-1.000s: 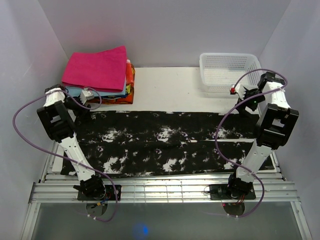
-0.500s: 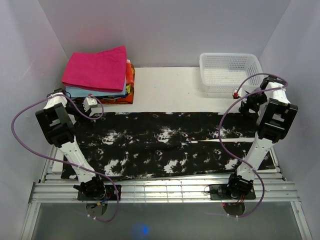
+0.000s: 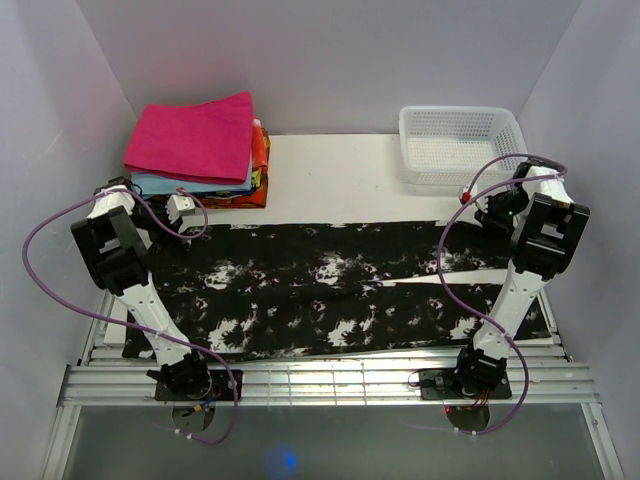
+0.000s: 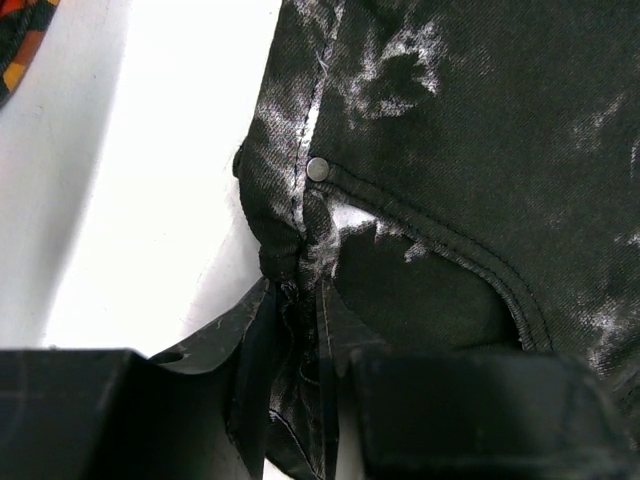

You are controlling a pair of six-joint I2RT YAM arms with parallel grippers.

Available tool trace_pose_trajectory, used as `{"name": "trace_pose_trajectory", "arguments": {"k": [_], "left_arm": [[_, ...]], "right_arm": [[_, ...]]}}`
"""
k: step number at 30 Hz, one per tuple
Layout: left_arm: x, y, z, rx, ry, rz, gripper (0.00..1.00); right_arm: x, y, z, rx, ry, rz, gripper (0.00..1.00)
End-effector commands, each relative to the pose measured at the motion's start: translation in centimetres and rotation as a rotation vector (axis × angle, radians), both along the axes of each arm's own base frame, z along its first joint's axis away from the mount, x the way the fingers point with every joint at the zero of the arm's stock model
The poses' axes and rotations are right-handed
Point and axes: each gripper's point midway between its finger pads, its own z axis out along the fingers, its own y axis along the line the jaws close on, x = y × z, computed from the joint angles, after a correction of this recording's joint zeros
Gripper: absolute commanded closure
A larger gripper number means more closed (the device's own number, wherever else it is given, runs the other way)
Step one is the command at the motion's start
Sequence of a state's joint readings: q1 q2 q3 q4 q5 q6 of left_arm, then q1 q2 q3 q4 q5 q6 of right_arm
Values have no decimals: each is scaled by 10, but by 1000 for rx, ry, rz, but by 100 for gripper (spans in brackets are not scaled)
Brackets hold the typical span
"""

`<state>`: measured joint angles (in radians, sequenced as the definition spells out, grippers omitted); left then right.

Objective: Fold and stack the trousers
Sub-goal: Fold the trousers

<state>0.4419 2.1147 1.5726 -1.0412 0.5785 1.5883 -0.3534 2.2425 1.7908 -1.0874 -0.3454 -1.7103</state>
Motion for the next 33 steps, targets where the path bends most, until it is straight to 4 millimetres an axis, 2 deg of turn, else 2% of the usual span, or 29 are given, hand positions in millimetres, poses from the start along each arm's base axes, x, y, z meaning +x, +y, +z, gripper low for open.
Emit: {"name": "trace_pose_trajectory", "arguments": {"k": [1, 2, 3, 8, 10, 11, 12, 13, 15, 17, 18, 19, 20, 21, 22, 23, 24, 25, 26, 27, 28, 29, 30, 32, 33], "left_arm": [[-31, 2, -12, 29, 125, 22, 95], [-30, 1, -8, 22, 120, 32, 96], [-28, -2, -5, 4, 115, 42, 100], [-4, -7, 27, -94, 63, 177, 100], [14, -5, 53, -126, -20, 221, 100], [16, -5, 62, -146, -35, 249, 100], [20, -5, 80, -147, -87, 254, 100], [21, -7, 91, -161, -119, 262, 100], [23, -5, 110, -163, -186, 283, 100], [17, -7, 136, -161, -271, 293, 100], [13, -6, 143, -158, -295, 299, 100], [1, -7, 153, -149, -326, 308, 100], [-4, -6, 160, -145, -350, 311, 100], [-7, -5, 169, -147, -392, 319, 100], [-16, 4, 176, -148, -421, 350, 100], [-31, 2, 186, -150, -458, 361, 100], [-40, 1, 192, -165, -484, 364, 100], [-53, 8, 194, -133, -512, 367, 100], [-73, 1, 191, -107, -526, 359, 100], [-89, -4, 184, -96, -509, 353, 100], [-104, 2, 177, -30, -525, 323, 100], [-125, -6, 163, -23, -481, 315, 100], [-147, -17, 143, 0, -447, 292, 100], [-175, -15, 110, 94, -364, 260, 100], [-195, -27, 80, 87, -288, 254, 100]], "right_arm": [[-24, -5, -48, -56, 108, 45, 85], [-25, -6, -46, -56, 107, 34, 92], [-24, -6, -41, -57, 98, 24, 92], [4, -12, 15, -25, -46, -61, 92], [17, -13, 49, -4, -137, -93, 92], [18, -17, 60, 5, -163, -110, 92], [17, -16, 70, 15, -183, -120, 92], [16, -14, 90, 23, -232, -121, 92], [8, -19, 104, 24, -264, -132, 92], [-8, -19, 118, 27, -295, -131, 92], [-15, -19, 123, 29, -308, -130, 92], [-22, -18, 139, 23, -352, -117, 92], [-36, -21, 134, 34, -337, -135, 92], [-43, -22, 137, 36, -350, -138, 92], [-52, -20, 152, 35, -394, -135, 92], [-69, -26, 143, 39, -385, -138, 92], [-80, -26, 143, 36, -396, -130, 92], [-94, -27, 151, 10, -423, -122, 92], [-117, -29, 132, 8, -390, -102, 92], [-132, -28, 126, 0, -371, -85, 92], [-153, -26, 122, -16, -337, -72, 92], [-168, -32, 115, -39, -335, -46, 92], [-188, -25, 97, -17, -290, -49, 92], [-215, -32, 81, -67, -235, -40, 92], [-230, -26, 63, -57, -192, -28, 92]]}}
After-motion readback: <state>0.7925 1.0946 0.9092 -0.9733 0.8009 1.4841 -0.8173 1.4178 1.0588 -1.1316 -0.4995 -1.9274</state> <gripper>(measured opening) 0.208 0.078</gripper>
